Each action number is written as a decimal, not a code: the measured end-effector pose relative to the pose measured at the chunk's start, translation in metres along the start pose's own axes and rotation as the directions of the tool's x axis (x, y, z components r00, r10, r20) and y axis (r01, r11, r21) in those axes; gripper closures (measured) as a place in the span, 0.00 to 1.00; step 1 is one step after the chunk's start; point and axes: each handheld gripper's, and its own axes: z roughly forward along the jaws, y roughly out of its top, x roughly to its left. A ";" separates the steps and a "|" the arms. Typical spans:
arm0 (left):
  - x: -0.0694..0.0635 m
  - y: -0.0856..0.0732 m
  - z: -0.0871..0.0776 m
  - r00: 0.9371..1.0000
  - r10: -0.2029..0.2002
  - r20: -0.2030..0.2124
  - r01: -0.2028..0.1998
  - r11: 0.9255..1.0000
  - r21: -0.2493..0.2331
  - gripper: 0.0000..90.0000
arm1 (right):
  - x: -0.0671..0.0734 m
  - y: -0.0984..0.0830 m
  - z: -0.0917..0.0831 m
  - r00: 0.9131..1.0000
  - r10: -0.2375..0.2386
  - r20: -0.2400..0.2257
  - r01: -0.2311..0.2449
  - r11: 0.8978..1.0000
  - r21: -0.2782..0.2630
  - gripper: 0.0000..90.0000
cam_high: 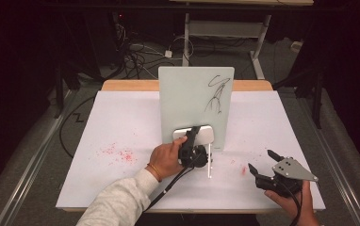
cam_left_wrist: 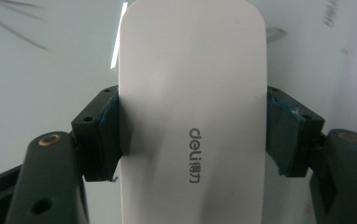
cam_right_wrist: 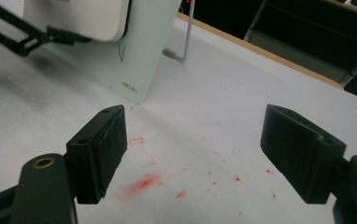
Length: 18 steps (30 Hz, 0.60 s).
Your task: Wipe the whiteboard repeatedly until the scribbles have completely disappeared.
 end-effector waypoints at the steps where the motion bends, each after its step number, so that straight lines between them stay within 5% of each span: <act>1: 0.000 0.000 0.000 1.000 0.000 0.000 0.000 1.000 0.000 0.32 | 0.000 0.000 0.000 1.000 0.006 0.002 -0.006 1.000 0.003 0.26; 2: 0.013 0.004 0.001 0.999 -0.031 -0.010 0.031 1.000 -0.007 0.32 | 0.000 0.000 -0.001 1.000 0.004 0.000 -0.004 1.000 0.000 0.26; 9: 0.049 0.019 0.002 0.995 -0.102 -0.023 0.101 0.994 -0.027 0.32 | 0.001 0.000 0.000 1.000 0.002 -0.004 -0.002 1.000 0.006 0.26; 15: 0.068 0.025 0.003 0.992 -0.125 -0.031 0.124 0.992 -0.039 0.32 | 0.000 0.000 0.000 1.000 0.006 -0.005 -0.006 1.000 0.005 0.26; 18: 0.085 0.030 0.003 0.983 -0.180 -0.025 0.178 0.983 -0.051 0.32 | 0.000 0.000 0.000 1.000 0.002 -0.006 -0.002 1.000 0.003 0.26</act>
